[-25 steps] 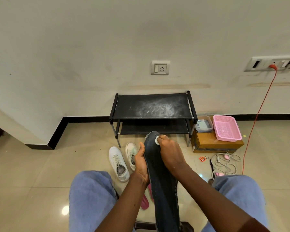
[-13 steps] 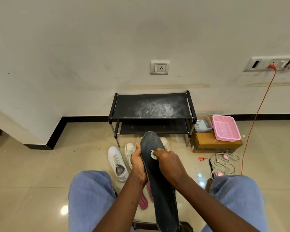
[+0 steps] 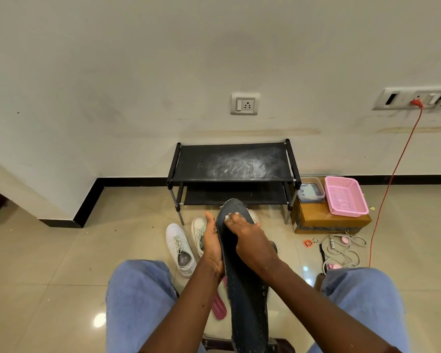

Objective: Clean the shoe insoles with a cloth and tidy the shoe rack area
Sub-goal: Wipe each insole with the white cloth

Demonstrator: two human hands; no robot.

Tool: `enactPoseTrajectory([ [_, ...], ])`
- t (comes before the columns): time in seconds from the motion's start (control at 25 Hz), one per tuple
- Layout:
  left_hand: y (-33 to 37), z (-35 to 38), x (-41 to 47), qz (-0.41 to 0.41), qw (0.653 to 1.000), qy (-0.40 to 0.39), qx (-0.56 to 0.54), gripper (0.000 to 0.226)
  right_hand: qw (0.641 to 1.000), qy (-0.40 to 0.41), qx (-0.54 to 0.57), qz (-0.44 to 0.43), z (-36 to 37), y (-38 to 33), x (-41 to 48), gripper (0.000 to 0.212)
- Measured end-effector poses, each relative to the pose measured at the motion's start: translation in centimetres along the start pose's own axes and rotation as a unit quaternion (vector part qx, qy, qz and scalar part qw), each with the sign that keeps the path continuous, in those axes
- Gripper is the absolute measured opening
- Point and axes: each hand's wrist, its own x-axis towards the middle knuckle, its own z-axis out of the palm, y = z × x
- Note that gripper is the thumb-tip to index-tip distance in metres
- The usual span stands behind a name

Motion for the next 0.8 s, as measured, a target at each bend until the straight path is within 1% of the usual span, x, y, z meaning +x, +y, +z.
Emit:
enactPoseTrajectory([
  [0.08, 0.3, 0.0, 0.4, 0.006, 1.0, 0.017, 0.008, 0.072, 0.998, -0.012, -0.007, -0.055, 0.5, -0.1, -0.7, 0.052],
  [0.16, 0.4, 0.0, 0.3, 0.006, 1.0, 0.023, 0.017, 0.07, 0.996, 0.011, 0.004, -0.088, 0.9, 0.1, -0.9, 0.044],
  [0.24, 0.2, 0.2, 0.0, 0.003, 1.0, 0.017, 0.019, 0.071, 0.996, 0.026, 0.013, -0.086, 0.8, 0.6, -0.4, 0.037],
  [0.32, -0.2, 0.5, -0.4, 0.0, 1.0, 0.011, 0.01, 0.066, 0.996, 0.038, -0.019, -0.082, 0.2, 1.2, 0.6, 0.037],
  [0.4, -0.5, 0.9, -0.9, -0.002, 1.0, -0.003, 0.008, 0.061, 0.995, 0.057, -0.045, -0.073, -0.3, 1.5, 1.8, 0.04],
  [0.52, -0.4, 1.2, -1.3, -0.007, 0.999, -0.016, 0.034, 0.053, 0.995, 0.072, -0.063, -0.014, -0.7, 1.3, 2.7, 0.048],
  [0.56, -0.2, 1.3, -1.5, -0.001, 0.999, -0.009, 0.036, 0.051, 0.995, 0.087, -0.051, 0.0, -0.6, 1.1, 2.7, 0.047],
  [0.64, -0.1, 1.4, -1.6, 0.002, 1.0, -0.006, 0.031, 0.054, 0.993, 0.116, -0.021, -0.003, -0.1, 0.6, 2.3, 0.041],
  [0.8, 0.4, 1.9, -2.1, 0.004, 0.999, 0.015, 0.044, 0.066, 0.993, 0.104, 0.039, -0.048, 0.8, -0.3, 0.2, 0.038],
])
